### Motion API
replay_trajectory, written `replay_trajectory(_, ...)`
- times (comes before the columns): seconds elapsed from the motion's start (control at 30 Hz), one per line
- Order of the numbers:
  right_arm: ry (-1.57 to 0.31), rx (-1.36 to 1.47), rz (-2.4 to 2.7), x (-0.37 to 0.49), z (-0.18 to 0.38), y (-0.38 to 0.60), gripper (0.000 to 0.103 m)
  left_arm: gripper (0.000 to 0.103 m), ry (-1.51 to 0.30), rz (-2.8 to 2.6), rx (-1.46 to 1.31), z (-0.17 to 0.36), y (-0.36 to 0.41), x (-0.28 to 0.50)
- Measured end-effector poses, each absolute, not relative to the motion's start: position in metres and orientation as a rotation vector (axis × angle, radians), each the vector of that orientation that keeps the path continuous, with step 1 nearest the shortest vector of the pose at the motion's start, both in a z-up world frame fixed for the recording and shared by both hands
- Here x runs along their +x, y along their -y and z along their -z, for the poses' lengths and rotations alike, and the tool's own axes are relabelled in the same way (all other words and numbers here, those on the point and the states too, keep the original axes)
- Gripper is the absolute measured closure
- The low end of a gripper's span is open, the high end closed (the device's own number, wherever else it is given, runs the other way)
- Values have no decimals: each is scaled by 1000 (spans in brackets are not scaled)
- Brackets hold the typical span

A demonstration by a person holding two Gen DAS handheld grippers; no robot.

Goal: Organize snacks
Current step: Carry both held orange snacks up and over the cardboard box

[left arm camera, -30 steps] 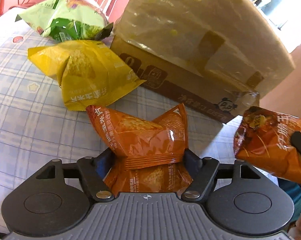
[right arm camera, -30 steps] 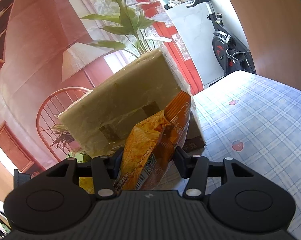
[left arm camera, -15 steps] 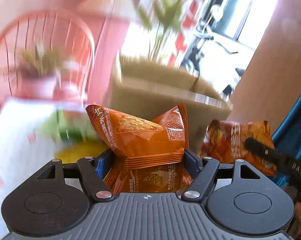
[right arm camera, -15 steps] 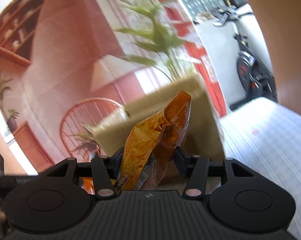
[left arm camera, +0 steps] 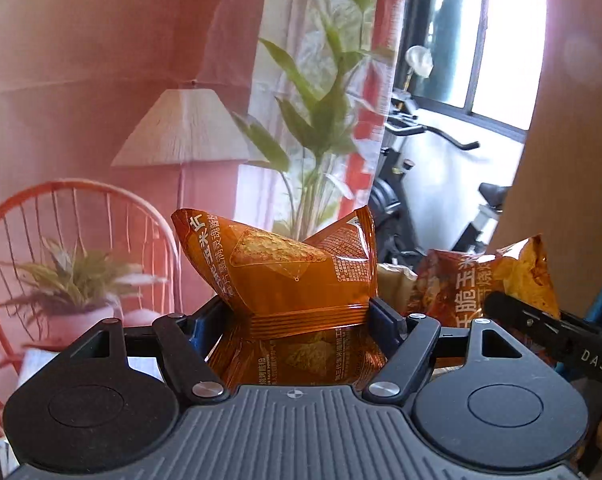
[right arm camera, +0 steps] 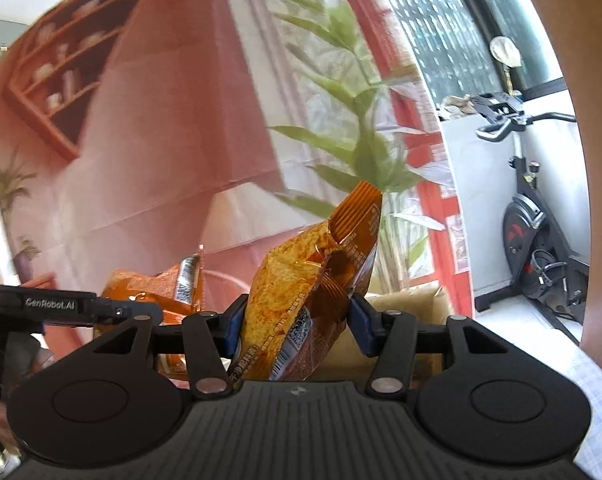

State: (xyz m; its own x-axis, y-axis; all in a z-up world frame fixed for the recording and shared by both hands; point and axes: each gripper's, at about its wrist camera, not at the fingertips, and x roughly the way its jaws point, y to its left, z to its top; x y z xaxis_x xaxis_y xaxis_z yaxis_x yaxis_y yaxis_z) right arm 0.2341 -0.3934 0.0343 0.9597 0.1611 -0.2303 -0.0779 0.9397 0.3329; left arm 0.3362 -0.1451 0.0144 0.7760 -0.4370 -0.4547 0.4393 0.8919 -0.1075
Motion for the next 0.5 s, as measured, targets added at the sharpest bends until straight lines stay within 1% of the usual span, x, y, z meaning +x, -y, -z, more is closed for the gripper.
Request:
replay_trajectory(0.07, -276, 309, -86, 257, -30, 402, 49, 26, -507, 449, 42, -16, 156, 354)
replay_trajectory(0.13, -314, 319, -59, 282, -22, 409, 49, 26, -532, 439, 71, -7, 167, 372)
replay_trajectory(0.23, -414, 340, -32, 320, -3, 415, 49, 26, -582, 405, 109, 16, 184, 395)
replay_trajectory(0.33, -492, 308, -7, 347, 13, 410, 48, 23, -652, 448, 134, 35, 196, 412)
replay_trajectory(0.37, -507, 295, 6, 352, 18, 407, 45, 22, -660, 466, 139, 39, 198, 417)
replay_trajectory(0.43, -518, 281, 14, 357, 24, 404, 43, 21, -664, 480, 155, 44, 200, 420)
replay_trajectory(0.5, -521, 276, 2, 361, 28, 402, 30, 19, -685, 478, 155, 48, 198, 422)
